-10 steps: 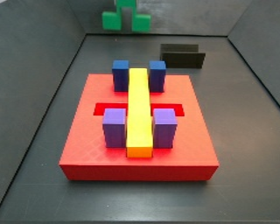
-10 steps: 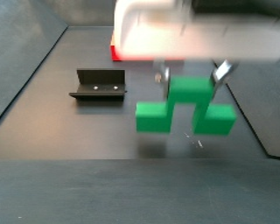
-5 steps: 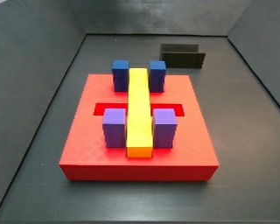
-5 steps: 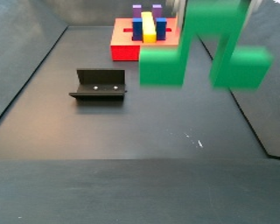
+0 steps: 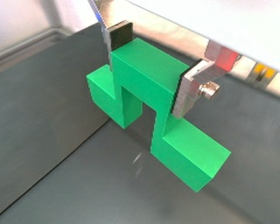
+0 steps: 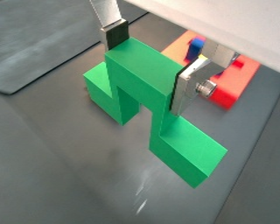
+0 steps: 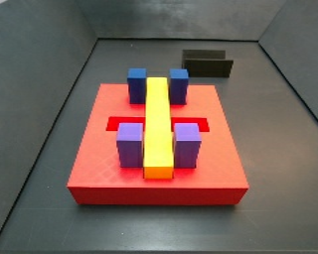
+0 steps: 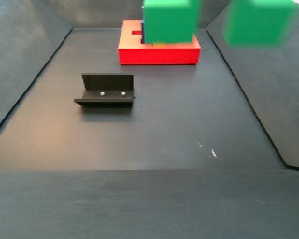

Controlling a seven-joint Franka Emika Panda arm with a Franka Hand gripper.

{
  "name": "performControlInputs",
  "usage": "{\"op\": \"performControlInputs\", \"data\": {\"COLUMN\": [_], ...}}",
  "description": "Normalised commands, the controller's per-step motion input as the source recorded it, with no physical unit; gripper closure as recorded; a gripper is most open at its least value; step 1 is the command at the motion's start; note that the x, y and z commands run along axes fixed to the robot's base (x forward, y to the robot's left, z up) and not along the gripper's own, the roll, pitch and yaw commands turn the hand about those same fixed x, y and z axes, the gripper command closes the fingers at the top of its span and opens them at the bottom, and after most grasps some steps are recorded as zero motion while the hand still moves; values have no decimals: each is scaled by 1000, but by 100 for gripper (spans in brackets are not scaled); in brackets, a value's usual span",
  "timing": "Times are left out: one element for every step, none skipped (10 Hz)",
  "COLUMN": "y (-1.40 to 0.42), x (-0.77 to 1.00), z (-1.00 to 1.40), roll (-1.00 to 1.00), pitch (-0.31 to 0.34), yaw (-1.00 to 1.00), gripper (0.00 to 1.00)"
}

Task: Pick up the green object. Move up. Move to above the board. Insert the green object.
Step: Move to above the board.

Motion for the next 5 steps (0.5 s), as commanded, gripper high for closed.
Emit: {"op": "performControlInputs", "data": {"y": [-1400, -1400, -1400, -1400, -1400], "x": [113, 110, 109, 110, 110], "z": [131, 131, 132, 136, 137], "roll": [87, 34, 25, 9, -17], "pitch": [92, 27, 12, 12, 14], "yaw": [138, 67, 35, 22, 13], "gripper": [100, 100, 100, 100, 100]}}
